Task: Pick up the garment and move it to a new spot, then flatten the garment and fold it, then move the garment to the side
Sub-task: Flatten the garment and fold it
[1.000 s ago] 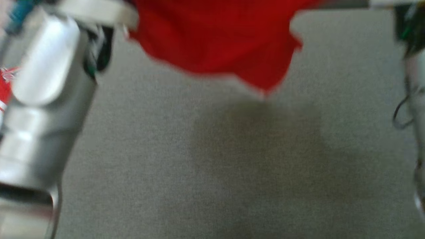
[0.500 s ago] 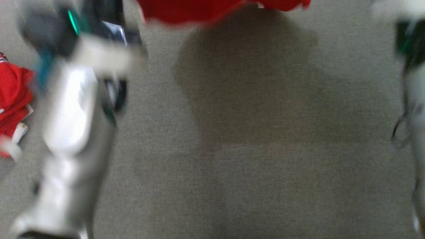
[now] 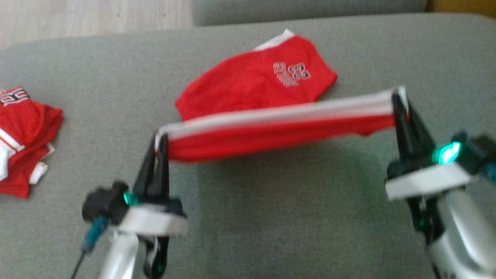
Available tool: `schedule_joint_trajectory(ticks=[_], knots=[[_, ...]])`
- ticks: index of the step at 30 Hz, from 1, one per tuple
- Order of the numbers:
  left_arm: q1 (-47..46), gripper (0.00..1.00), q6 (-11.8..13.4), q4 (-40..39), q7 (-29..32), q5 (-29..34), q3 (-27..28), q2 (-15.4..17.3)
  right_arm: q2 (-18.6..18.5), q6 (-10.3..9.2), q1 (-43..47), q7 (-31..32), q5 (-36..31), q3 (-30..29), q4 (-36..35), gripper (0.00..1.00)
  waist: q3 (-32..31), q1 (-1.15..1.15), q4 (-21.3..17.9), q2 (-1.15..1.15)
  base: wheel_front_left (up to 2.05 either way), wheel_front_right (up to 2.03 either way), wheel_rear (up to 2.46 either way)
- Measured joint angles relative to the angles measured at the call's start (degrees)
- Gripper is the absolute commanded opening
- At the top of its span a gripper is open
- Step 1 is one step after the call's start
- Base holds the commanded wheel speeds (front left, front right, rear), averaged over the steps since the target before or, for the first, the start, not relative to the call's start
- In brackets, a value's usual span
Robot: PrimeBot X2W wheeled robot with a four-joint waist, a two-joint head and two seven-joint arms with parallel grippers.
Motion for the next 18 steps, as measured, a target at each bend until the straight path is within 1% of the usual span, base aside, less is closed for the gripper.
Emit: schedule_joint_trajectory(ticks=[7,11,14,18], knots=[[9.34,0.00,-0.48,-0.69,0.01,-0.77,-1.29,0.02,0.15,0.00,11.85,0.01,1.42,-0.44,-3.00,0.00,-5.02,0.00,0.46,0.00,0.00,0.00,0.00],[13.66,0.00,-0.48,-2.01,0.01,-1.59,-1.65,0.09,1.15,0.00,16.96,0.01,2.03,-1.19,-5.17,0.00,-7.39,0.00,0.56,0.00,0.00,0.00,0.00],[15.66,0.00,-0.49,-2.88,0.01,-1.93,-2.81,0.11,1.16,0.00,18.81,0.01,2.15,-2.49,-6.39,0.00,-8.05,0.00,0.78,0.00,0.00,0.00,0.00],[15.10,0.00,-0.49,-3.41,0.01,-1.93,-3.93,0.16,1.07,0.00,17.98,0.02,2.21,-3.49,-6.39,0.00,-7.07,0.00,1.14,0.00,0.00,0.00,0.00]])
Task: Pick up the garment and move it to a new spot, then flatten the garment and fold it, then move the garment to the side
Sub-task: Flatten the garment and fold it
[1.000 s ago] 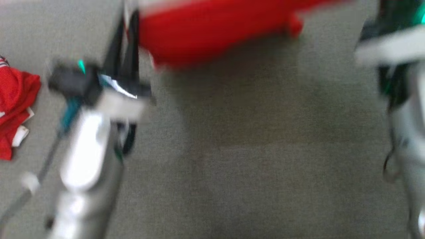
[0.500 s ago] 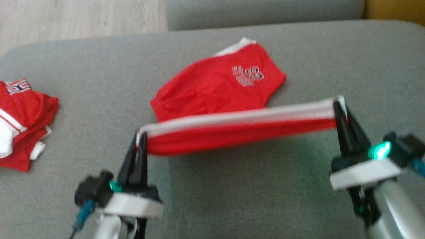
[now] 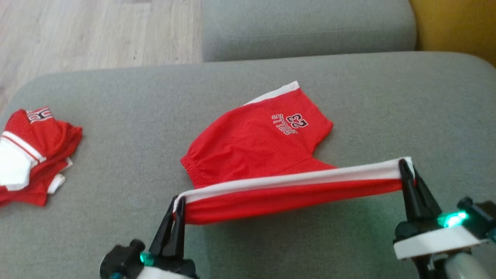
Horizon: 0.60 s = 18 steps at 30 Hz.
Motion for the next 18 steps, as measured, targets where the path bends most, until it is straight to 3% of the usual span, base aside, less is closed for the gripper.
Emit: schedule_joint_trajectory(ticks=[4,9,18], knots=[[-4.94,0.00,0.01,0.44,-0.01,-1.23,-0.21,0.00,-0.63,0.00,-5.98,1.16,0.76,1.05,3.43,0.00,2.69,0.01,0.67,0.00,0.00,0.00,0.00],[-15.11,0.00,0.48,3.96,-0.01,-2.96,-0.55,-0.05,-2.26,0.00,-19.87,3.50,0.49,3.19,9.50,0.00,7.31,0.03,1.91,0.00,0.00,0.00,0.00],[-28.55,0.00,1.70,12.43,-0.01,-4.67,-4.26,-0.19,-3.47,0.00,-40.14,6.89,-2.58,6.88,24.13,0.00,16.29,0.04,5.11,0.00,0.00,0.00,0.00]])
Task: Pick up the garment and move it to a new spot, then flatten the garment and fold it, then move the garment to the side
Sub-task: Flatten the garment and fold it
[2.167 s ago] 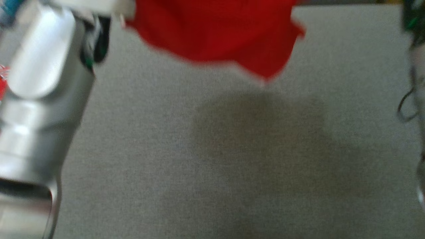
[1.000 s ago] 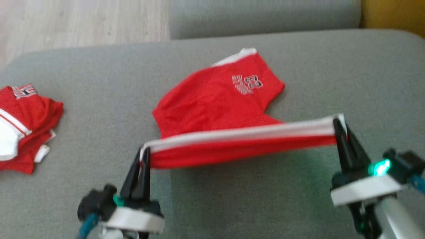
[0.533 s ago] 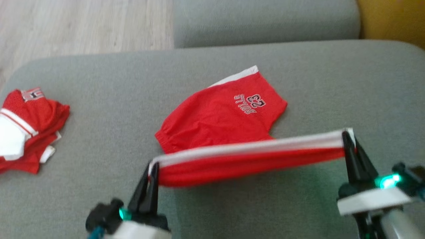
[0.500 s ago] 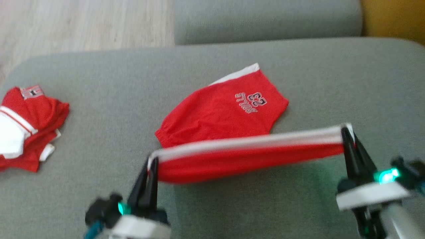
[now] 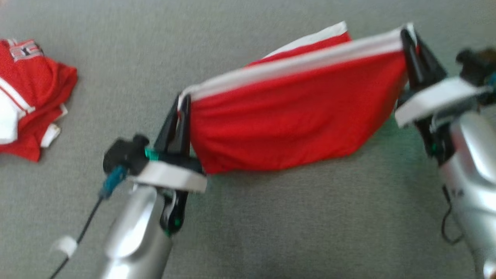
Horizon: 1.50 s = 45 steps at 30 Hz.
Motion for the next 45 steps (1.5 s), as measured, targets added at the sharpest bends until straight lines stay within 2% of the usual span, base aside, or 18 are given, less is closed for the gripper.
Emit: schedule_joint_trajectory(ticks=[7,13,14,15,16,23,27,31,35,36,37,40,45], knots=[[-6.53,0.00,1.45,1.80,0.00,-1.92,-2.03,-0.24,0.24,0.00,-10.10,-0.21,-2.42,1.79,8.90,0.00,4.96,-0.01,2.14,0.00,0.00,0.00,0.00],[-7.95,0.00,3.03,2.89,0.00,-3.67,-4.26,-0.35,0.99,0.00,-16.31,-1.92,-3.87,3.64,16.73,0.00,8.03,-0.01,3.81,0.00,0.00,0.00,0.00],[-7.97,0.17,3.26,2.98,0.00,-3.92,-4.49,-0.35,1.38,0.00,-16.86,-2.35,-3.83,3.50,17.91,0.82,8.31,-0.02,4.00,0.00,0.00,0.00,0.00],[-7.98,0.54,3.72,3.03,0.00,-4.12,-4.75,-0.35,1.88,0.00,-17.31,-2.91,-3.43,3.31,18.95,1.00,8.56,-0.02,4.17,0.00,0.00,0.00,0.00],[-7.98,1.00,4.22,3.04,0.00,-4.24,-4.97,-0.35,2.24,0.00,-17.56,-3.26,-2.78,3.31,19.76,1.00,8.71,-0.02,4.32,0.00,0.00,0.00,0.00],[-7.00,1.00,6.01,2.56,0.00,-4.67,-4.35,-0.38,2.38,0.00,-16.95,-5.94,-0.51,3.79,22.58,1.00,7.43,-0.03,4.42,0.00,0.00,0.00,0.00],[-2.79,1.00,6.51,2.14,0.00,-3.71,-2.44,-0.37,2.37,0.00,-12.34,-6.33,1.60,5.31,23.42,1.00,5.40,-0.03,3.93,0.00,0.00,0.00,0.00],[0.79,1.00,6.51,1.76,0.00,-2.85,-1.41,-0.33,2.55,0.00,-8.25,-3.54,2.68,7.38,25.75,1.00,3.74,-0.03,3.45,0.00,0.00,0.00,0.00],[2.38,1.00,6.51,1.22,0.00,-2.50,-1.15,-0.33,3.46,0.00,-8.17,-0.03,2.93,9.22,26.76,1.00,2.32,-0.03,3.10,0.00,0.00,0.00,0.00],[2.60,1.00,6.51,1.20,0.00,-2.20,-1.09,-0.33,3.77,0.00,-8.09,0.96,3.25,9.85,26.72,0.34,1.96,-0.03,3.04,0.00,0.00,0.00,0.00],[2.82,1.00,6.51,1.20,0.00,-2.11,-1.02,-0.33,4.20,0.00,-7.92,1.70,4.02,10.07,26.66,0.00,1.59,-0.04,2.95,0.00,0.00,0.00,0.00],[3.75,1.00,6.51,1.34,0.00,-1.62,-0.37,-0.33,5.20,0.00,-6.58,2.15,5.71,10.80,26.28,0.00,0.46,-0.03,2.63,0.00,0.00,0.00,0.00],[6.05,1.00,6.51,1.79,0.00,0.26,1.11,-0.29,7.26,0.00,-2.35,-3.46,7.42,8.11,27.40,0.00,-1.83,-0.03,1.33,0.00,0.00,0.00,0.00]])
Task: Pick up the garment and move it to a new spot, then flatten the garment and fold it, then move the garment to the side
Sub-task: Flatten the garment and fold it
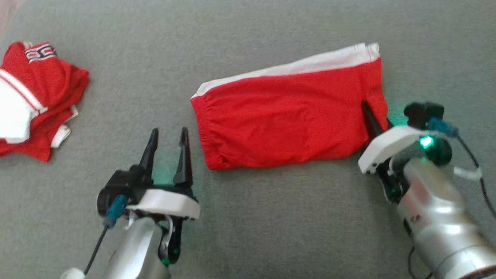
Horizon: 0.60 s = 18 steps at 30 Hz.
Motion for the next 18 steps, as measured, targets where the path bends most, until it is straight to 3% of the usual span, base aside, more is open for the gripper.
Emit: schedule_joint_trajectory(ticks=[12,18], knots=[[7.37,1.00,-0.65,-0.12,0.00,3.81,4.42,0.13,4.27,0.00,10.60,-2.96,4.48,-10.74,-0.67,0.00,-6.05,0.00,-6.66,0.00,0.00,0.00,0.00],[10.61,1.00,-0.68,-1.00,0.00,4.07,4.04,0.13,4.85,0.00,13.69,-2.96,3.14,-14.22,-1.98,0.00,-7.49,0.00,-7.01,0.00,0.00,0.00,0.00]])
